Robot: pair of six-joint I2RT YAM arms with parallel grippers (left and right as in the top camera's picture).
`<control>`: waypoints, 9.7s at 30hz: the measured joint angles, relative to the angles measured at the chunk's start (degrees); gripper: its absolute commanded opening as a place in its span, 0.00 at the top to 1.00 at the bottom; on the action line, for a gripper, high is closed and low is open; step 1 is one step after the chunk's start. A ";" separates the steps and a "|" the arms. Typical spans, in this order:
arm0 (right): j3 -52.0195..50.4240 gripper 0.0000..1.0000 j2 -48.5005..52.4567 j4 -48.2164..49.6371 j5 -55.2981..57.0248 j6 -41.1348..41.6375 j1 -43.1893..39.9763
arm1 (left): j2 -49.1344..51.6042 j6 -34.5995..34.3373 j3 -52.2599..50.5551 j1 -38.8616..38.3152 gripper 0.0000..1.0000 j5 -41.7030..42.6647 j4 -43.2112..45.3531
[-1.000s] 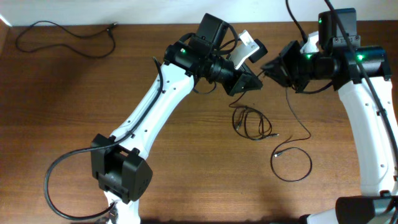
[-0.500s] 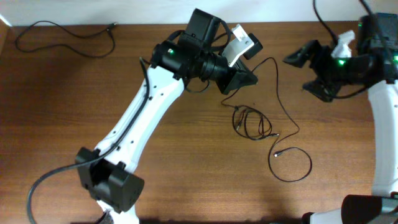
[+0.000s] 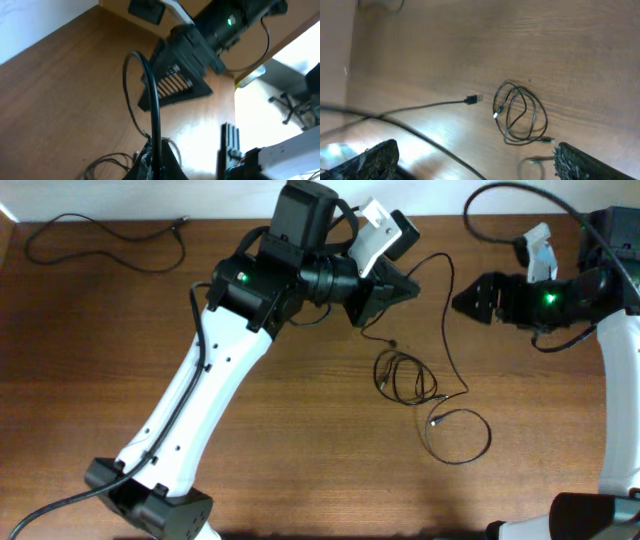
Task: Untangle cables
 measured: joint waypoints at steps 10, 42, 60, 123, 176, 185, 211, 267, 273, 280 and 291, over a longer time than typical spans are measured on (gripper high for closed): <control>0.00 0.05 0.00 -0.50 -10.82 -21.20 0.13 | -0.17 -14.27 0.00 0.57 1.00 1.18 6.84; 0.00 0.96 0.00 7.28 -16.06 -13.03 3.23 | -2.84 -29.90 0.00 3.08 0.96 10.60 17.86; 6.19 0.96 -6.51 8.48 -18.16 34.12 3.23 | -3.04 -26.49 0.00 7.15 0.24 -17.70 -7.45; 6.19 0.96 -6.51 5.70 -10.97 63.21 6.99 | -1.01 0.48 0.00 -6.67 0.94 -12.90 -1.90; 6.21 0.01 -6.51 0.87 -1.07 44.04 6.99 | -10.56 -3.91 9.11 2.56 1.00 -25.35 10.29; 6.21 0.02 -6.51 0.66 0.85 43.60 6.99 | -10.82 -4.63 17.22 5.92 1.00 -24.63 12.50; 6.21 0.01 -2.19 -4.33 20.11 41.42 6.99 | -10.40 -26.34 17.86 6.14 1.00 -16.50 25.75; 6.21 0.01 -2.16 -4.70 20.33 40.37 6.99 | 11.98 10.82 6.21 52.06 0.94 -14.03 10.69; 6.21 0.02 -2.16 -4.72 21.07 40.37 6.99 | 12.74 17.51 3.08 53.59 1.00 -14.97 12.17; 6.21 0.01 -2.16 -4.70 21.79 40.37 6.99 | 16.94 20.74 3.04 57.75 1.00 -18.38 13.29; 6.21 0.02 -2.16 -4.66 21.84 40.39 6.99 | 22.95 25.92 3.02 65.40 1.00 -25.81 13.70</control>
